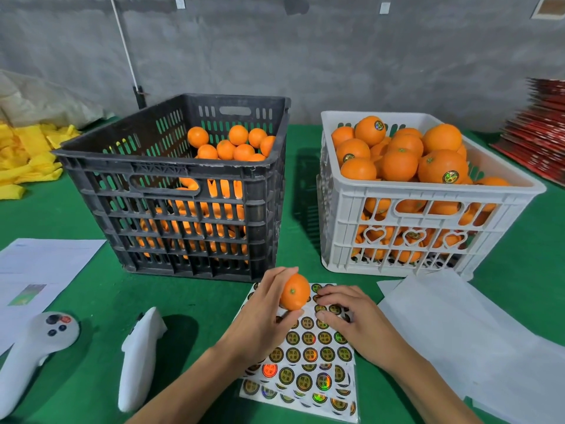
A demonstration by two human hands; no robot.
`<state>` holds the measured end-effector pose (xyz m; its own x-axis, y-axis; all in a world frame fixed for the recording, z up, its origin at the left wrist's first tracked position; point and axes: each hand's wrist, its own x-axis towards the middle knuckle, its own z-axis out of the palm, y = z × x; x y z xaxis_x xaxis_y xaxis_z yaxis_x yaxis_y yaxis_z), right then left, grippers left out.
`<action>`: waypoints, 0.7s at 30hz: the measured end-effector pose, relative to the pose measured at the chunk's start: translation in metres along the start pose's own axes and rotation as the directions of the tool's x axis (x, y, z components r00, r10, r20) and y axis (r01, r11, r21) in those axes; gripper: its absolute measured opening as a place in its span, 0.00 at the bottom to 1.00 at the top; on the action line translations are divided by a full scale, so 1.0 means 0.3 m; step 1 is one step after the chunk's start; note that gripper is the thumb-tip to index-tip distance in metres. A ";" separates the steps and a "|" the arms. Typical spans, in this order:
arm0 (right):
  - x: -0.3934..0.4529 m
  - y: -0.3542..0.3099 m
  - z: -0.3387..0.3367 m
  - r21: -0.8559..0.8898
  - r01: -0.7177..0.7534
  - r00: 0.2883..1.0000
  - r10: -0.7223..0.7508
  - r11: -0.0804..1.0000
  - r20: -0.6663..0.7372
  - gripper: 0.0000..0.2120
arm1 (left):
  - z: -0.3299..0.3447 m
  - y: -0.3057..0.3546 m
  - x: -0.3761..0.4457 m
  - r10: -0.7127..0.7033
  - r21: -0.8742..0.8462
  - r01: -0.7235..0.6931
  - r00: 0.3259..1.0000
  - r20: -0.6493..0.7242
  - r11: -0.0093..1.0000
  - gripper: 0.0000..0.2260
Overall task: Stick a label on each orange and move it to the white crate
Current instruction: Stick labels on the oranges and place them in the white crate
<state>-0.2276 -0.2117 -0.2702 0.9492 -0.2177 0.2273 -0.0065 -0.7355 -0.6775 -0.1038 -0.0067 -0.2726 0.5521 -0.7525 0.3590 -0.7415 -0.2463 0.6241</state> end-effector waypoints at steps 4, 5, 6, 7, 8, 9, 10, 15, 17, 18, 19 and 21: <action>-0.003 0.000 -0.003 -0.054 -0.036 0.999 0.038 0.998 0.032 0.26 | 0.002 0.001 0.001 -0.005 0.005 0.005 1.000 0.000 1.000 0.32; -0.002 0.000 -0.004 -0.059 -0.048 0.998 0.050 0.997 0.041 0.27 | 0.002 0.002 0.001 -0.006 0.004 0.006 1.000 0.000 1.000 0.32; -0.001 0.000 -0.004 -0.049 -0.058 0.998 0.060 0.997 0.037 0.25 | 0.002 0.002 0.000 -0.006 0.002 0.006 1.000 0.000 1.000 0.32; 0.002 -0.001 -0.003 -0.032 -0.071 0.997 0.071 0.997 0.022 0.23 | 0.002 0.002 0.001 -0.004 0.001 0.004 1.000 -0.002 1.000 0.32; 0.006 -0.002 -0.002 -0.017 -0.081 0.997 0.081 0.997 0.002 0.19 | 0.002 0.002 0.000 -0.002 0.001 0.002 1.000 -0.003 1.000 0.31; 0.009 -0.004 -0.001 -0.009 -0.086 0.996 0.085 0.996 -0.017 0.17 | 0.002 0.003 0.000 -0.001 0.002 0.001 1.000 -0.005 1.000 0.31; 0.010 -0.006 0.001 -0.008 -0.083 0.996 0.082 0.997 -0.027 0.15 | 0.002 0.004 0.001 -0.002 0.003 0.002 1.000 -0.006 1.000 0.32; 0.005 -0.021 0.009 -0.024 -0.001 0.999 0.000 1.000 -0.033 0.10 | 0.000 0.007 0.002 -0.011 0.015 0.011 1.000 -0.011 1.000 0.31; -0.002 -0.034 0.011 -0.029 0.028 0.999 -0.029 0.999 -0.043 0.07 | 0.000 0.007 0.002 -0.020 0.016 0.021 1.000 -0.010 1.000 0.31; -0.006 -0.039 0.010 -0.036 0.033 0.998 -0.035 0.999 -0.047 0.07 | 0.000 0.008 0.003 -0.023 0.016 0.023 1.000 -0.010 1.000 0.31; -0.007 -0.045 0.009 -0.032 0.036 0.998 -0.037 0.999 -0.053 0.06 | 0.000 0.007 0.004 -0.025 0.015 0.026 1.000 -0.010 1.000 0.31; -0.006 -0.063 0.004 0.067 0.021 0.996 -0.015 0.998 -0.087 0.06 | -0.003 0.010 0.004 -0.030 0.007 0.030 1.000 -0.008 1.000 0.31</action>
<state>-0.2289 -0.1965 -0.2586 0.9182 -0.2617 0.2973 0.0342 -0.6953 -0.7179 -0.1052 -0.0078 -0.2697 0.5769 -0.7402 0.3454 -0.7271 -0.2728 0.6300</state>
